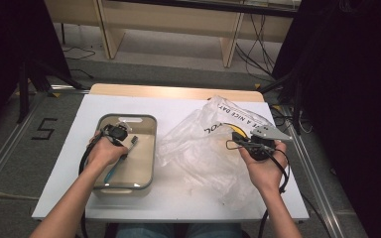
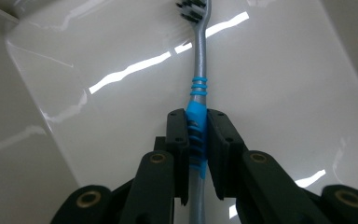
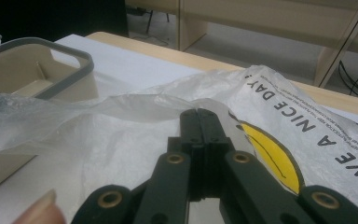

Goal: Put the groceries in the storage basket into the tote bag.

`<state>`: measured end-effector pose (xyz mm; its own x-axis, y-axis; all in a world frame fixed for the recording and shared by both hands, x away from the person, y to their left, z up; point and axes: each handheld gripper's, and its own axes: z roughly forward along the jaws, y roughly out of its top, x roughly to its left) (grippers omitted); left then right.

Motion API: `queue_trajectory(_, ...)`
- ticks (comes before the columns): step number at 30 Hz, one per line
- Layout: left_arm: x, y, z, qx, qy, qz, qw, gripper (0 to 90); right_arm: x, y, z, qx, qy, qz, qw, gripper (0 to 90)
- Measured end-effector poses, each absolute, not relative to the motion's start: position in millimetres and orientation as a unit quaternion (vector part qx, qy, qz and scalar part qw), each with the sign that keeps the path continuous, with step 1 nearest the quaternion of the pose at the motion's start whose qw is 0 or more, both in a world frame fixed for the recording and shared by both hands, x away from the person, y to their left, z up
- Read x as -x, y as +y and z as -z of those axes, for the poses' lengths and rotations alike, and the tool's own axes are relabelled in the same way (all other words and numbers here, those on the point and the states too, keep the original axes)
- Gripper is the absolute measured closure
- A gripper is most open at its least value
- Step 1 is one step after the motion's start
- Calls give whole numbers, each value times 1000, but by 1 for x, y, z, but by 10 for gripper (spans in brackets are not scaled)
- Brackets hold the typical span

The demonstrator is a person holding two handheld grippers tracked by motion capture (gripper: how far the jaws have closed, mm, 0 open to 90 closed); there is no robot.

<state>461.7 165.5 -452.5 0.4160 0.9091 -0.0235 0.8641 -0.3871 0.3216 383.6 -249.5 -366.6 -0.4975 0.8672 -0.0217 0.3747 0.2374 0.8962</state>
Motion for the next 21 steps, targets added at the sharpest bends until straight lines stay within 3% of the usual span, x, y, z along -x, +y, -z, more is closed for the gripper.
queue_trajectory(21,-449,166,435,-807,526,-128,234,793,-384,-249,367,-421,738,-452,272,900)
